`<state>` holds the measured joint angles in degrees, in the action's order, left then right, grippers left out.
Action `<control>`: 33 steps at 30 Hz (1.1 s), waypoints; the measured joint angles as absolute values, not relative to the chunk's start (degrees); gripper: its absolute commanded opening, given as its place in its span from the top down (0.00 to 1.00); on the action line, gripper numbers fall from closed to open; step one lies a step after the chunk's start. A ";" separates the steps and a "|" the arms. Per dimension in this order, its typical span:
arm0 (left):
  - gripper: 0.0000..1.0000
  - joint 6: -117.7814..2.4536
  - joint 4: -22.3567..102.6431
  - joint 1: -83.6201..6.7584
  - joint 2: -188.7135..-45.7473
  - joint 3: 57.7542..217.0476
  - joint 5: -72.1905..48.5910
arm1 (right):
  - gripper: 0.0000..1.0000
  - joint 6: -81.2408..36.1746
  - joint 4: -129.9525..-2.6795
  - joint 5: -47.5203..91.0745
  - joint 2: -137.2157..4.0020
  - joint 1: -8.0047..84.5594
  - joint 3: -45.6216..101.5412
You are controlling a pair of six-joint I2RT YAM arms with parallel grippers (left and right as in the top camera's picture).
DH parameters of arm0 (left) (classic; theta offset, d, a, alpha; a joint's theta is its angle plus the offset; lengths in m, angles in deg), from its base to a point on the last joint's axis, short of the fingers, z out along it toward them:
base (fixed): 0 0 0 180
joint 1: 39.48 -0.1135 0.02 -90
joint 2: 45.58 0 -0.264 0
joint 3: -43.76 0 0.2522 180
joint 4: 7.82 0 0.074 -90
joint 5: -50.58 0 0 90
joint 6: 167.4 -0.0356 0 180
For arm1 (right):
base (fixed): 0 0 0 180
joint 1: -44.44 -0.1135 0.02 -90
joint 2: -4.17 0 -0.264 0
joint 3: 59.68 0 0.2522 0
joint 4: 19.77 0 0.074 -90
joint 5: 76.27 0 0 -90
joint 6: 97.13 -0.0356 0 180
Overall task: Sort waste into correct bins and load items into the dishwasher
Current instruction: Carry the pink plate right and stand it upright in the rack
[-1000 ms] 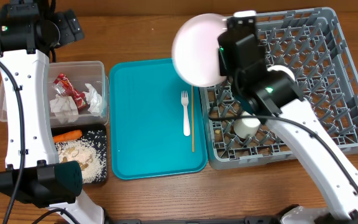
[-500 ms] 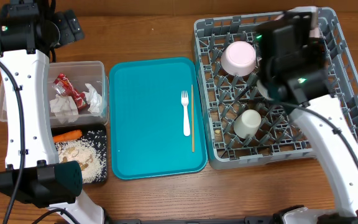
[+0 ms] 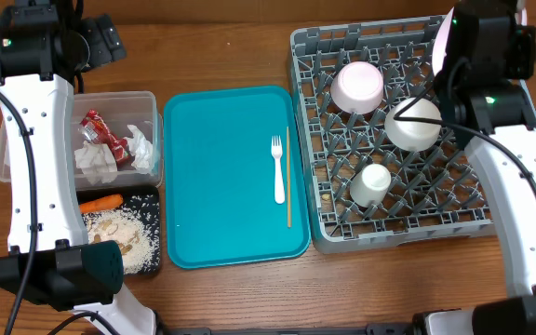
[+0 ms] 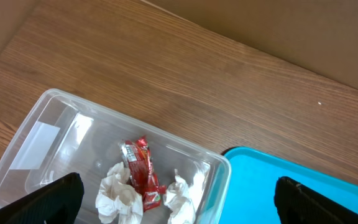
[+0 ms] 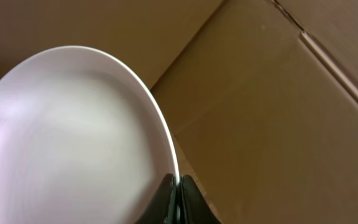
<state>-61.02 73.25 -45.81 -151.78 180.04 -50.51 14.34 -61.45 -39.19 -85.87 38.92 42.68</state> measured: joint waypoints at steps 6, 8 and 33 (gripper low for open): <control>0.00 -61.04 73.25 -45.81 -151.78 180.04 -50.51 | 0.96 28.09 -55.07 -36.40 -89.28 38.94 42.66; 0.00 -61.02 73.25 -45.81 -151.78 180.04 -50.51 | 0.96 32.81 -53.10 -35.98 -90.31 38.94 42.66; 0.00 -61.04 73.25 -45.81 -151.78 180.04 -50.51 | 0.96 48.37 -51.51 -35.06 -99.51 39.16 40.98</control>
<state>-61.04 73.25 -45.81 -151.78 180.04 -50.51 48.37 -51.51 -35.06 -99.51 39.16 40.98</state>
